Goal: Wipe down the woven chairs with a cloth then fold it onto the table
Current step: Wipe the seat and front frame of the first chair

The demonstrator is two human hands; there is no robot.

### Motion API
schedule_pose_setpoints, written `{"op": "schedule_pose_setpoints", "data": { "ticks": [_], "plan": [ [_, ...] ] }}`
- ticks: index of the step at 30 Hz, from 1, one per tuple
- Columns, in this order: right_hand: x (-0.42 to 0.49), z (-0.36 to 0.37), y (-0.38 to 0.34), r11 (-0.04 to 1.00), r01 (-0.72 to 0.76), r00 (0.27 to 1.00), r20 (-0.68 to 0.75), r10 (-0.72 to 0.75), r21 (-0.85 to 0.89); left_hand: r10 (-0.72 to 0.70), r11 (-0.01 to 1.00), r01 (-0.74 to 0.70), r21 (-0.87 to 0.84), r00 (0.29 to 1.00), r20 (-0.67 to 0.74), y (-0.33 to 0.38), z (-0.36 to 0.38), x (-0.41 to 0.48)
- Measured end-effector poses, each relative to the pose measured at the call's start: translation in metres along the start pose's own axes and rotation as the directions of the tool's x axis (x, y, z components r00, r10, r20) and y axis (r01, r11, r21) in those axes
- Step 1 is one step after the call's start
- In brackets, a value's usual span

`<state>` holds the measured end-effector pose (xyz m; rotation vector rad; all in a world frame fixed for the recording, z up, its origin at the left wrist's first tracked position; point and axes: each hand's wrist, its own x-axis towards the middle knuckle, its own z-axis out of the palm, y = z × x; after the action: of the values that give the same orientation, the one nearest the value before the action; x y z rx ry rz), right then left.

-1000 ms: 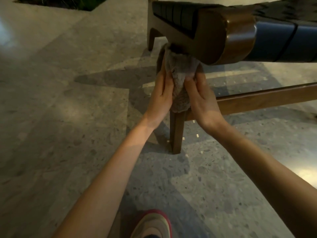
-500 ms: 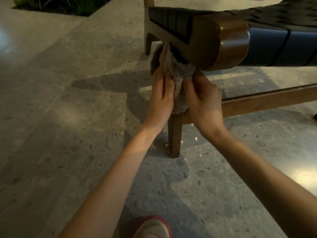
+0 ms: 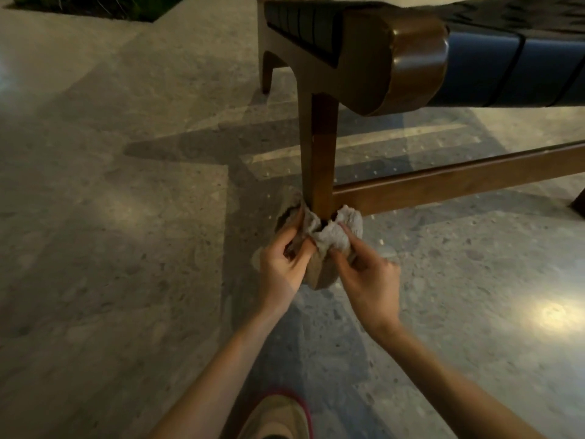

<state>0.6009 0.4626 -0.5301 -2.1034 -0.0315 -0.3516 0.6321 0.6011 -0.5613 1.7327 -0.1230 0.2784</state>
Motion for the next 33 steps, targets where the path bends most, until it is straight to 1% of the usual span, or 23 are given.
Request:
{"op": "schedule_pose_setpoints", "data": {
  "ticks": [2, 4, 6, 8, 12, 14, 16, 17, 19, 21, 23, 25, 27, 29, 31, 33],
  "plan": [
    [-0.001, 0.006, 0.006, 0.993, -0.121, 0.987, 0.111, 0.119, 0.011, -0.035, 0.998, 0.035, 0.058, 0.999, -0.008, -0.007, 0.003, -0.011],
    [0.008, 0.010, 0.005, 0.978, -0.197, 0.968, 0.169, 0.184, 0.062, -0.053, 0.996, 0.055, 0.074, 0.998, -0.032, -0.003, 0.006, -0.014],
    [0.016, 0.013, 0.002, 0.961, -0.235, 0.948, 0.253, 0.193, 0.147, -0.022, 0.998, 0.025, 0.065, 0.998, -0.053, 0.003, 0.008, -0.009],
    [0.019, 0.014, 0.000, 0.944, -0.254, 0.922, 0.349, 0.171, 0.208, -0.018, 0.998, 0.020, 0.066, 0.999, -0.028, 0.007, 0.008, 0.001],
    [0.024, 0.013, 0.006, 0.938, -0.301, 0.862, 0.470, 0.190, 0.173, -0.051, 0.991, 0.043, 0.126, 0.997, 0.058, -0.003, 0.005, 0.007],
    [0.023, 0.014, 0.010, 0.940, -0.312, 0.842, 0.499, 0.206, 0.138, -0.065, 0.984, 0.052, 0.171, 0.995, 0.070, -0.009, 0.004, 0.000],
    [0.017, 0.017, 0.017, 0.927, -0.340, 0.821, 0.530, 0.210, 0.160, -0.081, 0.972, 0.062, 0.226, 0.994, 0.077, -0.015, 0.004, -0.011],
    [0.013, 0.018, 0.021, 0.918, -0.362, 0.807, 0.548, 0.221, 0.164, -0.098, 0.968, 0.076, 0.239, 0.992, 0.082, -0.018, 0.004, -0.016],
    [0.008, 0.020, 0.027, 0.909, -0.400, 0.772, 0.579, 0.264, 0.119, -0.155, 0.957, 0.129, 0.260, 0.985, 0.082, -0.022, 0.006, -0.024],
    [0.007, 0.020, 0.029, 0.899, -0.428, 0.752, 0.589, 0.296, 0.094, -0.192, 0.947, 0.167, 0.273, 0.979, 0.067, -0.021, 0.009, -0.028],
    [0.007, 0.017, 0.026, 0.895, -0.428, 0.770, 0.569, 0.288, 0.127, -0.170, 0.955, 0.155, 0.254, 0.985, 0.039, -0.015, 0.012, -0.030],
    [0.010, 0.012, 0.020, 0.913, -0.368, 0.832, 0.500, 0.240, 0.175, -0.115, 0.971, 0.112, 0.213, 0.993, 0.001, -0.003, 0.014, -0.027],
    [0.012, 0.007, 0.013, 0.911, -0.299, 0.899, 0.403, 0.169, 0.284, -0.049, 0.983, 0.061, 0.174, 0.996, -0.072, 0.008, 0.018, -0.018],
    [0.016, 0.006, 0.006, 0.897, -0.268, 0.930, 0.337, 0.145, 0.352, 0.007, 0.989, 0.014, 0.148, 0.990, -0.142, 0.019, 0.023, -0.007],
    [0.017, 0.007, 0.004, 0.892, -0.305, 0.921, 0.342, 0.187, 0.333, 0.031, 0.988, -0.005, 0.154, 0.986, -0.164, 0.024, 0.026, 0.003],
    [0.017, 0.010, 0.006, 0.921, -0.312, 0.912, 0.346, 0.221, 0.234, 0.064, 0.982, -0.031, 0.189, 0.982, -0.176, 0.021, 0.027, 0.003]
  ]
}}
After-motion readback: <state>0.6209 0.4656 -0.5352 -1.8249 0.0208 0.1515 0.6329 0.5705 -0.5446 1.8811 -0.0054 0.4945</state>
